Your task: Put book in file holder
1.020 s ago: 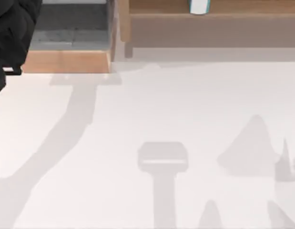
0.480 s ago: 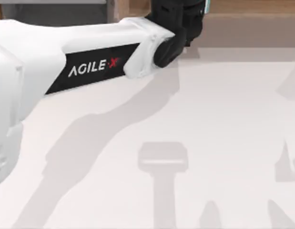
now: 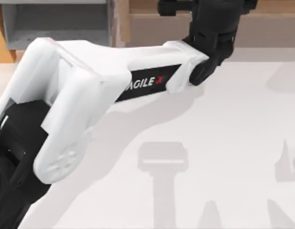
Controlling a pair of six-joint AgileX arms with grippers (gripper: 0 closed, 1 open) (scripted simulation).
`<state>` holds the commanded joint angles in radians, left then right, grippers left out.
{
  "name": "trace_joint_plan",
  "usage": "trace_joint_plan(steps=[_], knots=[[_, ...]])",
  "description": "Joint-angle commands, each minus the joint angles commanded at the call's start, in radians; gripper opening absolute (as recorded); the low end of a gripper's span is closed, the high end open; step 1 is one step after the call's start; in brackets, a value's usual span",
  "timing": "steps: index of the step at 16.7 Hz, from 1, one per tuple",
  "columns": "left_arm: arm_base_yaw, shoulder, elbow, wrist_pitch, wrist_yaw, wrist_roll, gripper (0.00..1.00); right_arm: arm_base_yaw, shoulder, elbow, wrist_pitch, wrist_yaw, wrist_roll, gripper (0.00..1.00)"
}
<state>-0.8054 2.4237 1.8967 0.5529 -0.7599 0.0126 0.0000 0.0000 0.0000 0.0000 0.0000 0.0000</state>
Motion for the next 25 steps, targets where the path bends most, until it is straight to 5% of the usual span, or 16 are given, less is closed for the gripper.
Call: trace_joint_plan(steps=[15,25], knots=[[0.025,0.065,0.120,-0.057,0.026,-0.002,1.00,0.000,0.000,0.000,0.000,0.000,0.000,1.00],[0.025,0.065,0.120,-0.057,0.026,-0.002,0.25,0.000,0.000,0.000,0.000,0.000,0.000,1.00]])
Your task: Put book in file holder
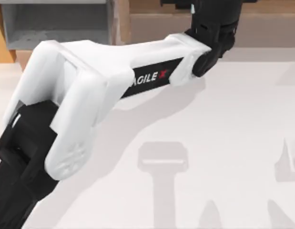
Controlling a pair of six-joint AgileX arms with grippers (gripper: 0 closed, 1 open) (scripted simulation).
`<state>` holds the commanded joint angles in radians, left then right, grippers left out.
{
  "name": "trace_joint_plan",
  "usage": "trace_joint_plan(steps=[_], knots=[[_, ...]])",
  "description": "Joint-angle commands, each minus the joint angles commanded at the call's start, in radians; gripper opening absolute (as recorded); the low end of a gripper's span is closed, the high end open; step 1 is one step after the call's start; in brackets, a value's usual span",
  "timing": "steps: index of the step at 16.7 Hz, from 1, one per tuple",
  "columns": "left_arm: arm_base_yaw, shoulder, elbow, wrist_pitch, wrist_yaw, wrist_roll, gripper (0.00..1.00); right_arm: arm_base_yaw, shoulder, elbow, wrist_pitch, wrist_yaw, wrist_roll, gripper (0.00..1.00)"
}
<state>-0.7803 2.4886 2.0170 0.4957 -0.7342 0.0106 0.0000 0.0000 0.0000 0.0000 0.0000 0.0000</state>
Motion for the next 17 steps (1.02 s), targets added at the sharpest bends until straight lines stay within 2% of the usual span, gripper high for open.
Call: trace_joint_plan(steps=[3,4,17], knots=[[0.000,0.000,0.000,0.000,0.000,0.000,0.02,0.000,0.000,0.000,0.000,0.000,0.000,1.00],[0.000,0.000,0.000,0.000,0.000,0.000,0.00,0.000,0.000,0.000,0.000,0.000,0.000,1.00],[-0.004,-0.012,0.023,-0.032,-0.001,0.002,0.00,0.000,0.000,0.000,0.000,0.000,0.000,1.00]])
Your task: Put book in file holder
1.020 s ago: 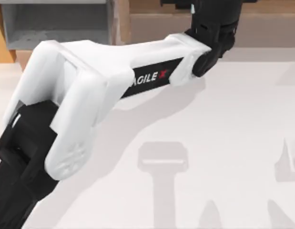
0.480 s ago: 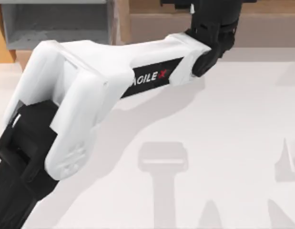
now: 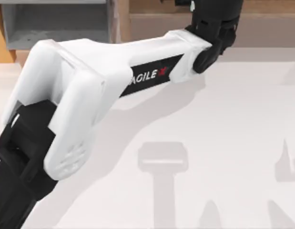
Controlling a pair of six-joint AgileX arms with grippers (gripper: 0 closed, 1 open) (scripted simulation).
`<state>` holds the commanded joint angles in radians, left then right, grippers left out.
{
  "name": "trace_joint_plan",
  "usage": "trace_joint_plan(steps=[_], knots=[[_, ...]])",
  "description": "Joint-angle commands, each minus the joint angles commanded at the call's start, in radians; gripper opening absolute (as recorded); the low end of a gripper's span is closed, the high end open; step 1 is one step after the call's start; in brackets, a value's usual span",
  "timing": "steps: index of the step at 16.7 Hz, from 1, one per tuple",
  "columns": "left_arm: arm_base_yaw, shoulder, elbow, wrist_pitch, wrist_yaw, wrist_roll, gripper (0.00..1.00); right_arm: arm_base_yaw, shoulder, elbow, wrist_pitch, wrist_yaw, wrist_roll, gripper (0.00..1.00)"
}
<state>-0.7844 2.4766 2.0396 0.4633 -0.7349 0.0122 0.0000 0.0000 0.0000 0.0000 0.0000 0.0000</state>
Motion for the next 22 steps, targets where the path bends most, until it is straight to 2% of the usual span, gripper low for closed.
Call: trace_joint_plan(steps=[7,10,15,22], knots=[[-0.001,-0.008,0.000,-0.011,0.003,0.008,0.00,0.000,0.000,0.000,0.000,0.000,0.000,1.00],[-0.004,-0.077,-0.073,-0.008,0.031,0.068,0.00,0.000,0.000,0.000,0.000,0.000,0.000,1.00],[-0.012,-0.295,-0.362,-0.016,0.097,0.282,0.00,0.000,0.000,0.000,0.000,0.000,0.000,1.00],[-0.050,-0.695,-0.909,0.006,0.209,0.673,0.00,0.000,0.000,0.000,0.000,0.000,0.000,1.00]])
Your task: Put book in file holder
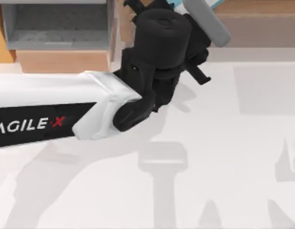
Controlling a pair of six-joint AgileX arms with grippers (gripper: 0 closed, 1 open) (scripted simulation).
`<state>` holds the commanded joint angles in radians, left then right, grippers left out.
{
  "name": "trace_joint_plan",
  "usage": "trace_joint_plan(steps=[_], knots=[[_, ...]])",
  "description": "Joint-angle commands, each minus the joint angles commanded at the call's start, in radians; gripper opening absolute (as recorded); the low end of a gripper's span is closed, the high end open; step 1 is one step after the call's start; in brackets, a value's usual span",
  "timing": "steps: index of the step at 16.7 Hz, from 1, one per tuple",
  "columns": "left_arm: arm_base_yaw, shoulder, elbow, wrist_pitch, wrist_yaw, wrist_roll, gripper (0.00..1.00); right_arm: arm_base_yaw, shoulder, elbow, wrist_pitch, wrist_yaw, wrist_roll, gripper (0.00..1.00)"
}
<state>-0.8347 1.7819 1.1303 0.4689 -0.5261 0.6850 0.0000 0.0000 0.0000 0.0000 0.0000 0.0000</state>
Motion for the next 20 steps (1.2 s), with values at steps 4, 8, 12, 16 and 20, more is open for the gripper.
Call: trace_joint_plan(steps=[4,8,12,16,20], knots=[[0.082,-0.148,-0.290,0.032,0.051,0.242,0.00,0.000,0.000,0.000,0.000,0.000,0.000,1.00],[0.257,-0.210,-0.471,0.090,0.101,0.477,0.00,0.000,0.000,0.000,0.000,0.000,0.000,1.00],[0.445,-0.189,-0.503,0.174,0.180,0.673,0.00,0.000,0.000,0.000,0.000,0.000,0.000,1.00],[0.566,-0.092,-0.432,0.252,0.286,0.800,0.00,0.000,0.000,0.000,0.000,0.000,0.000,1.00],[0.601,-0.015,-0.388,0.281,0.348,0.842,0.00,0.000,0.000,0.000,0.000,0.000,0.000,1.00]])
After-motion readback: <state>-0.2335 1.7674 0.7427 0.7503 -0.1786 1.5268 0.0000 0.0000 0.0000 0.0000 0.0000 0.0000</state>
